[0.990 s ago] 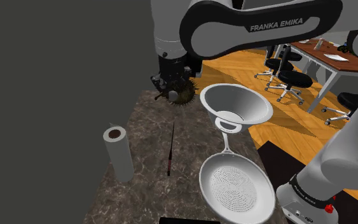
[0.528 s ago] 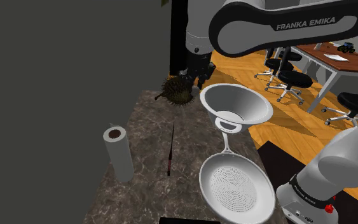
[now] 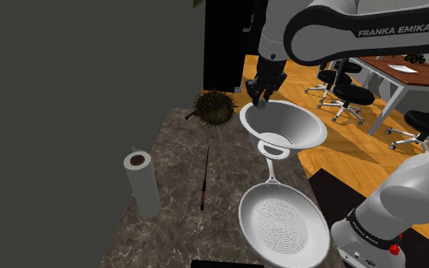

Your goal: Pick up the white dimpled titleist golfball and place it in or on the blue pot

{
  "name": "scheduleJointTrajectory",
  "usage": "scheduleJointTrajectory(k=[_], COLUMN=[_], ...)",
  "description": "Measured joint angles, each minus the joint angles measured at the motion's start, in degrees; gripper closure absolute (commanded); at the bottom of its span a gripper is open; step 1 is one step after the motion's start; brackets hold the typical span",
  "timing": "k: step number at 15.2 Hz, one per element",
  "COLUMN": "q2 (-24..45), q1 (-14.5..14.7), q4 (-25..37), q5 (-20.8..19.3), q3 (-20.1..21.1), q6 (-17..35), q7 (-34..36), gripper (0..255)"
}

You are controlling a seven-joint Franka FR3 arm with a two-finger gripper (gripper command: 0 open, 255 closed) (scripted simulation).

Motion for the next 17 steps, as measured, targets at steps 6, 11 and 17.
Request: scheduleJointTrajectory(k=[6, 11, 17], q2=[-6.5, -9.9, -10.2], q1=[-1.4, -2.6, -2.6], q4=[-6.3, -10.1, -14.7], q5=[-0.2, -1.2, -1.3], q3=[-7.3, -11.8, -11.9], q6=[1.0, 2.0, 6.3], q7=[-8.8, -14.1, -13.8], gripper=[255, 255, 255])
